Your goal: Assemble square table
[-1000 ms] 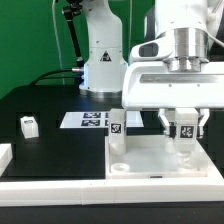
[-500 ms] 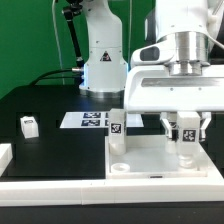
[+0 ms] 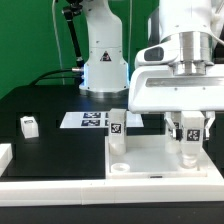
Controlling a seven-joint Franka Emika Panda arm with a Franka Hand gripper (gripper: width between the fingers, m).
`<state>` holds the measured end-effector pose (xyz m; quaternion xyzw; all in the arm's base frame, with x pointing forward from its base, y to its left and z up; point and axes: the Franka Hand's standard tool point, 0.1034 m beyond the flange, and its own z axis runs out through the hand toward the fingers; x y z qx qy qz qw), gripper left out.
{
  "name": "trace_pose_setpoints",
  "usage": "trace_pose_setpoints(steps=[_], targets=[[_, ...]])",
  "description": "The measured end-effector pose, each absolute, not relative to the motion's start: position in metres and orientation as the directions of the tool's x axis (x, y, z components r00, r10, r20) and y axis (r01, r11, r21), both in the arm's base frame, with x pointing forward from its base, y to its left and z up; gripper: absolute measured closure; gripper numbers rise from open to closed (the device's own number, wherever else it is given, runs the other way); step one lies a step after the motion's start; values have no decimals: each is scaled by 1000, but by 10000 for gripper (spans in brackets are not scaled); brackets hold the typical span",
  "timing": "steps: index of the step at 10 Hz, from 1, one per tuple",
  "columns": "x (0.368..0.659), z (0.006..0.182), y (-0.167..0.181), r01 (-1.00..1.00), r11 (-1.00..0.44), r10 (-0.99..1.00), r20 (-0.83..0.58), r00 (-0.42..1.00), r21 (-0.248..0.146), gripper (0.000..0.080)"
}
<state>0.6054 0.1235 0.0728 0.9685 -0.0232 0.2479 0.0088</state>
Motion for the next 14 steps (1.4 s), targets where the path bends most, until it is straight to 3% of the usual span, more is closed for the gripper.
trace_pose_setpoints(steps=[14], targets=[[609,71,116,-63,-998,-54,469,881,4,509]])
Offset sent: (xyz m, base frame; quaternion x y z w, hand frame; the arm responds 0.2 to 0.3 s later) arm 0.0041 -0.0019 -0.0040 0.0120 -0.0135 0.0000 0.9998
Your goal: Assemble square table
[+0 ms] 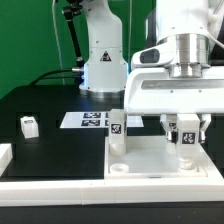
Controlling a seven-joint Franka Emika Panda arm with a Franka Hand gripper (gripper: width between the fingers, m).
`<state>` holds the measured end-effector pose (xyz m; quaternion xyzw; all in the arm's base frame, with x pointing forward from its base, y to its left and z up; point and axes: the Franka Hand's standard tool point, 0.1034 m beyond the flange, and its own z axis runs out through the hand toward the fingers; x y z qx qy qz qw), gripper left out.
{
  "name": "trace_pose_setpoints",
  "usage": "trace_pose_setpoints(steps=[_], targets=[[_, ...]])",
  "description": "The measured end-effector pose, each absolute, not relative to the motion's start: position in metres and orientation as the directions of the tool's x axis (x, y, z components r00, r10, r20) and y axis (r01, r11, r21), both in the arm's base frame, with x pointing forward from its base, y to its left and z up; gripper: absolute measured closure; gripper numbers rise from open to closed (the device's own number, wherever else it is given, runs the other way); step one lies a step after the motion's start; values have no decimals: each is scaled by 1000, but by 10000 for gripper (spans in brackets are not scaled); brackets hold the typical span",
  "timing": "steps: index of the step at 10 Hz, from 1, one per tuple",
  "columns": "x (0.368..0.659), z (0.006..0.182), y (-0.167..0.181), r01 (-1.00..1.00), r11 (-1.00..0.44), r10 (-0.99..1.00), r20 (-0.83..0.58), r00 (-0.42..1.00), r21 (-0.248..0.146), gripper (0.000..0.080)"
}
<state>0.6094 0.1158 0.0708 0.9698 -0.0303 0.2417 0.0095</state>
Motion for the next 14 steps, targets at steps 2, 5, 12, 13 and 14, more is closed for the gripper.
trace_pose_setpoints(steps=[2,5,12,13,14], targets=[[608,72,115,-68,-998,-61,448,892,-2,509],[609,70,113,-72,-997,-65,446,893,-2,509],[606,56,122,-69,-998,-60,447,893,4,509],[607,56,121,-69,-998,-60,447,892,4,509],[607,56,121,-69,-998,-60,447,893,5,410]])
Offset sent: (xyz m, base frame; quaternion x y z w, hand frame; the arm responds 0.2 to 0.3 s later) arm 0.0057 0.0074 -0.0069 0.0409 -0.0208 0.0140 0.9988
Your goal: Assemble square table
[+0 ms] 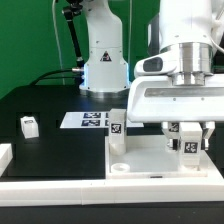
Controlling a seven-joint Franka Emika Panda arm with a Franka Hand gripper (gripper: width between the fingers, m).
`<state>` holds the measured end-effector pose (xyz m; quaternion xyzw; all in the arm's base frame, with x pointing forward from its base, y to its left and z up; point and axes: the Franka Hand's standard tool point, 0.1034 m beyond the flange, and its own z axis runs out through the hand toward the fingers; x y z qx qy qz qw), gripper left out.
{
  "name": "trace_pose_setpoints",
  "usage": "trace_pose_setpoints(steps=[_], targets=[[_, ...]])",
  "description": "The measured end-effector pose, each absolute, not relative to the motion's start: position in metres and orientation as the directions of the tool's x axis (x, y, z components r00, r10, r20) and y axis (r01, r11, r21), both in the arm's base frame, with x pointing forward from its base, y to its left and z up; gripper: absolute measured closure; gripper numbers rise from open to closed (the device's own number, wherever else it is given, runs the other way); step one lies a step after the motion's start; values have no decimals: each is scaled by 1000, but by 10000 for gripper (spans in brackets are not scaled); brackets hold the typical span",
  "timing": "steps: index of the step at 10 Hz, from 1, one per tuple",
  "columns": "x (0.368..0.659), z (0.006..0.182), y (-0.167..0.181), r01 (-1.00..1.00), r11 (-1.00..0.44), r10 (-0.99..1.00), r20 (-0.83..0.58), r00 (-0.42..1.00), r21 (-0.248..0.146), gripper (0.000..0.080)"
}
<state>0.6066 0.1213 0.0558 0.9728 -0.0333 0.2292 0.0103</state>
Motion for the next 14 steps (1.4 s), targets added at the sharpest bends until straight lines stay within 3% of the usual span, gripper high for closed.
trace_pose_setpoints(steps=[1,2,3,6,11,14], targets=[[607,56,121,-69,-998,-60,446,893,5,276],[607,56,121,-70,-998,-60,446,893,5,276],[607,56,121,-70,-998,-60,446,893,5,174],[607,57,121,-68,-998,-59,445,894,5,151],[616,122,133,-84,-994,-103,435,894,-63,150],[616,118,131,-84,-995,-101,438,893,-57,150]])
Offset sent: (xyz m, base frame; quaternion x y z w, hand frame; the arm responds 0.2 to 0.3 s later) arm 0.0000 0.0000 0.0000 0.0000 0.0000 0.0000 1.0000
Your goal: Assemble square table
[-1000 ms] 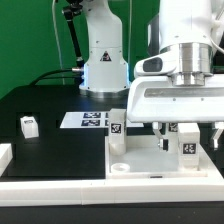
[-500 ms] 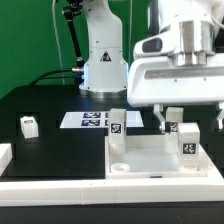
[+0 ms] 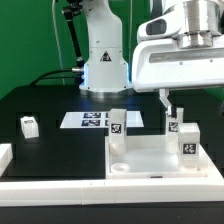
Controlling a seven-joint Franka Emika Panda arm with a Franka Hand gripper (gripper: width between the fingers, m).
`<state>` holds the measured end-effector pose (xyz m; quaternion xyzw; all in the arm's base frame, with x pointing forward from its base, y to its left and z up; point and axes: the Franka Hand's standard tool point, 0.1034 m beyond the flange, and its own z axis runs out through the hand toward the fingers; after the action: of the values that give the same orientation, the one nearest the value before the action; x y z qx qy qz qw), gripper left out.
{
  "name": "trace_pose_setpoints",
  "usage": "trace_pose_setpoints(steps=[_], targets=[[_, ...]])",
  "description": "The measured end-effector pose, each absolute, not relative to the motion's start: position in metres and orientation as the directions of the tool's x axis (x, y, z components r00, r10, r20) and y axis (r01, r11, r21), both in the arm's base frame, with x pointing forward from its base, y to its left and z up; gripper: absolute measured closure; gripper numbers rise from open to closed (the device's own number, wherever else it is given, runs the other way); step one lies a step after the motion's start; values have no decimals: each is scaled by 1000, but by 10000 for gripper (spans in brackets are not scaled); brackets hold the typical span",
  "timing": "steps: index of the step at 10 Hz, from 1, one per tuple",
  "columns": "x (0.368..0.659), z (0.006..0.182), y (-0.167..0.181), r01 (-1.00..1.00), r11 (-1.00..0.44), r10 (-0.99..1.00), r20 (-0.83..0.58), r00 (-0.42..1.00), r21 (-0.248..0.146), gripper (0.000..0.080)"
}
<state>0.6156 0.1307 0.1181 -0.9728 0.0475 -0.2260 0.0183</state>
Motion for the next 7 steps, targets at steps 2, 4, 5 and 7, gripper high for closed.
trace_pose_setpoints(steps=[2,4,5,7], targets=[[616,118,131,-84,-995,-101,438,893,-57,150],[615,118,130,-84,-995,-101,437,894,-57,150],[615,118,130,-84,-995,-101,437,894,-57,150],[615,117,130,-84,-995,-101,437,894,-56,150]])
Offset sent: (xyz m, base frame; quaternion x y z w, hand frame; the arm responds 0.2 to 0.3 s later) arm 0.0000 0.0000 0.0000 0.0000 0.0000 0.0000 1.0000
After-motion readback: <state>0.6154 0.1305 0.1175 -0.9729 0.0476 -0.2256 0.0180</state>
